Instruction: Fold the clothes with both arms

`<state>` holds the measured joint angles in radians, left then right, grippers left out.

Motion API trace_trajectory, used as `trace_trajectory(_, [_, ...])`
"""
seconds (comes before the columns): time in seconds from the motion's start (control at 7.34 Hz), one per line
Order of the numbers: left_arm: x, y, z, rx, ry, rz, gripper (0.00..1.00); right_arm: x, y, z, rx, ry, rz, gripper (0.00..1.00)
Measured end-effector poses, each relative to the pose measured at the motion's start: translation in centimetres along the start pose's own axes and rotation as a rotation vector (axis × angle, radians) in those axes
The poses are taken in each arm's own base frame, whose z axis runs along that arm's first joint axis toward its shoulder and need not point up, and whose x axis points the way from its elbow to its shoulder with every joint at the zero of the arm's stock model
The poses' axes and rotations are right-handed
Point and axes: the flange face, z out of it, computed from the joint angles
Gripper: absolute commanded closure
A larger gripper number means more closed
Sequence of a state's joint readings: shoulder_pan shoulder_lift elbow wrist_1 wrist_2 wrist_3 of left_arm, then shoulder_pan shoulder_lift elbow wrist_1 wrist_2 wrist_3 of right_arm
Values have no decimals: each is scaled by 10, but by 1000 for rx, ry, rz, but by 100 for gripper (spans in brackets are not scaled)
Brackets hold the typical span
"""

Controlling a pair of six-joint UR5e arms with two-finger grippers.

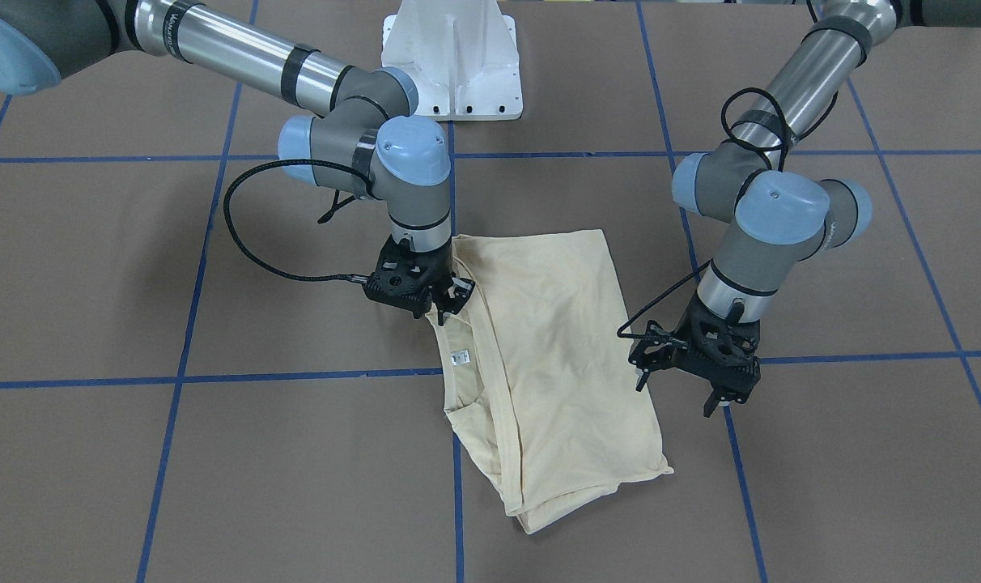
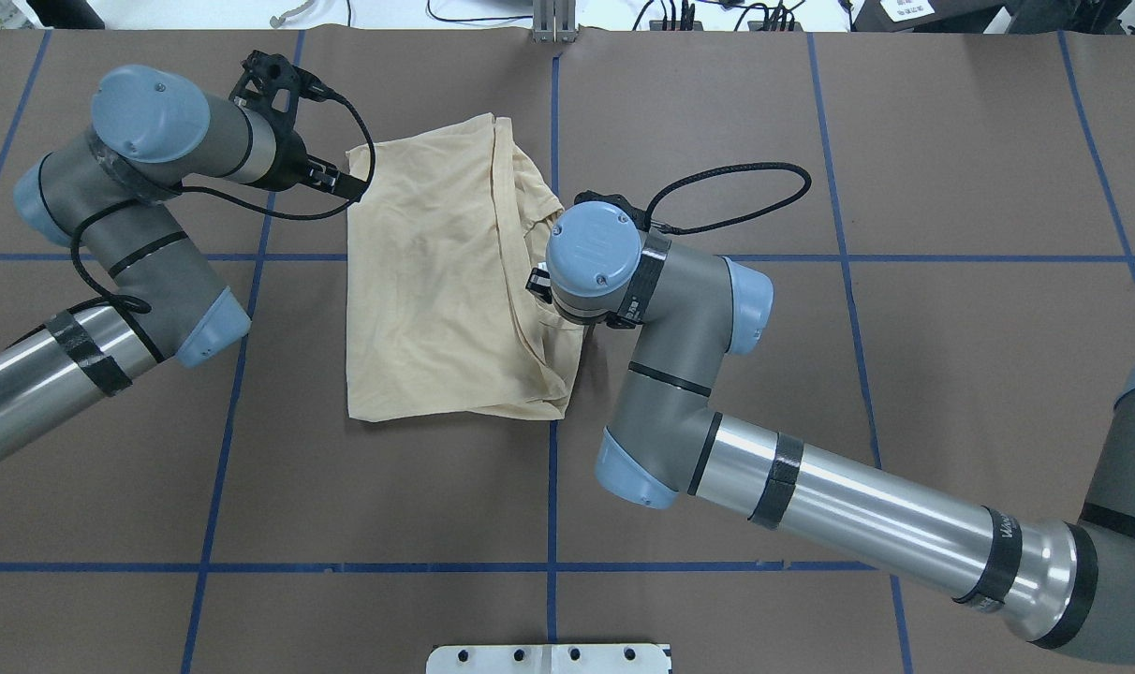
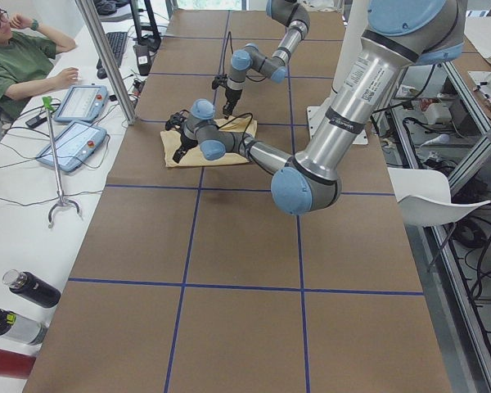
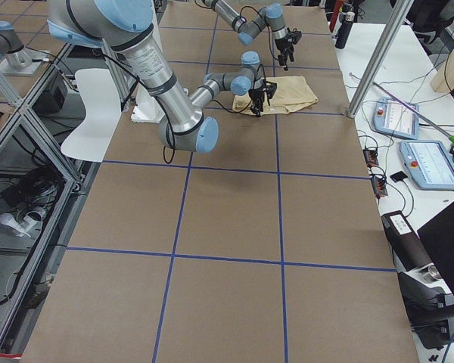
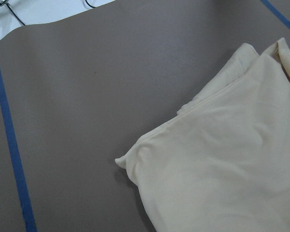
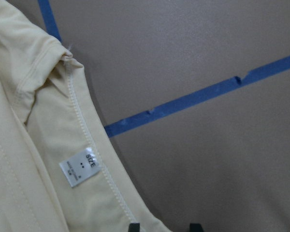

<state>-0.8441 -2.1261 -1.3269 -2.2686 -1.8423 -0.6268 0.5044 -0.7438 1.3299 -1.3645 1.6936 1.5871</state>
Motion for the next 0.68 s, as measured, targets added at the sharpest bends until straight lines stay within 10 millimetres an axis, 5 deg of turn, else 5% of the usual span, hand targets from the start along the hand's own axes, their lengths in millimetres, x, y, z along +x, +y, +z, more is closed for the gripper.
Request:
trace_trajectory(0.14, [0, 0, 0, 0, 0, 0, 0, 0, 3, 1, -3, 4, -2, 56])
trace_trajectory(0.41, [0, 0, 0, 0, 0, 0, 0, 1, 7, -4, -6, 12, -4, 79])
trace_trajectory(0.68, [0, 0, 0, -1, 0, -1, 0, 1, 14, -10, -12, 22, -8, 76])
